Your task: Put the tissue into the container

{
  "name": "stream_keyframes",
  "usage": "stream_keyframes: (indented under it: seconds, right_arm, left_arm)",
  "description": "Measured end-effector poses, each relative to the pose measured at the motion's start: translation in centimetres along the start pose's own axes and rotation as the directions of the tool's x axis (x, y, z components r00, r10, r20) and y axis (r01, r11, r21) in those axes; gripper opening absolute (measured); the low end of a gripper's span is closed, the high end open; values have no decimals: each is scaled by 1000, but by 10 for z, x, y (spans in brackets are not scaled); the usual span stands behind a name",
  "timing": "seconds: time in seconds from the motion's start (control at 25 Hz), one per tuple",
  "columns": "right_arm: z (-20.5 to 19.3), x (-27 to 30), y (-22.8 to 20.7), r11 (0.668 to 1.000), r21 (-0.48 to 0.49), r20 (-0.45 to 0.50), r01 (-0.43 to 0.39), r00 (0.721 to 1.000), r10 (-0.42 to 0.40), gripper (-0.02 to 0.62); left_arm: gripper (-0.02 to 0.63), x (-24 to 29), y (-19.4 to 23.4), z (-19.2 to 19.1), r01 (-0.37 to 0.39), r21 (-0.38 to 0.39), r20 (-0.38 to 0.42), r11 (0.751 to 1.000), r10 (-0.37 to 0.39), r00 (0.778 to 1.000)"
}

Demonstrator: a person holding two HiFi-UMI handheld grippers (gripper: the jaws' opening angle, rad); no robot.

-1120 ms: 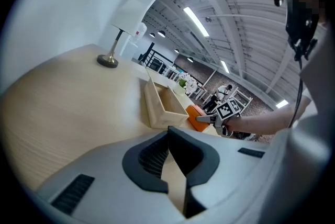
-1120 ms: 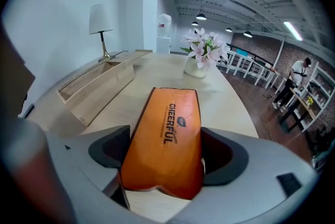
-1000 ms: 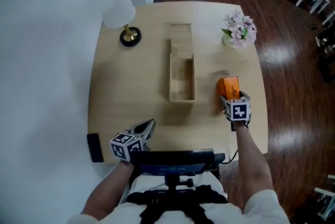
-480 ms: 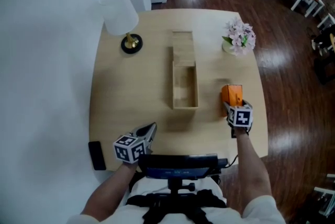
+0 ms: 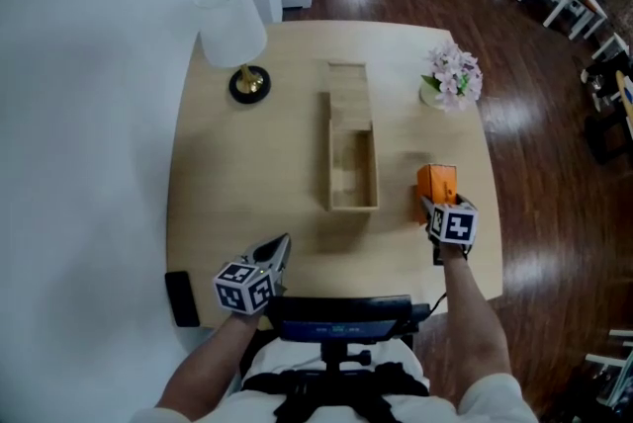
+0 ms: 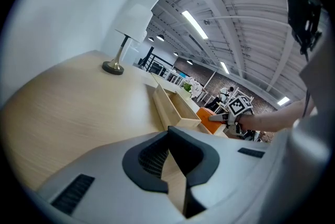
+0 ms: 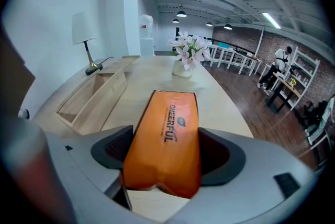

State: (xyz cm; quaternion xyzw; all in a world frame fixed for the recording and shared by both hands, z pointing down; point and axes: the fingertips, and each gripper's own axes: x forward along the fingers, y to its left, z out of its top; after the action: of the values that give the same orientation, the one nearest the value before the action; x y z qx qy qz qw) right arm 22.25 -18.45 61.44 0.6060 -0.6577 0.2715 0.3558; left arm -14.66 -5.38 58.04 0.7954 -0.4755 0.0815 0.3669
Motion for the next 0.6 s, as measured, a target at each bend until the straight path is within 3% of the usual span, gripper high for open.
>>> stream_keyframes:
  seconds: [0.28,0.6]
  right_arm:
    - [66,-21,62,997,29,110,-77,991,73,396]
    - [106,-18,152,988,16,138,-154,979,151,396]
  left_arm:
    - [-12,-3,-1,5,-3,24,18,1000,3,1000]
    - [-12,-15,0,6,1,23,28,1000,-2,1000]
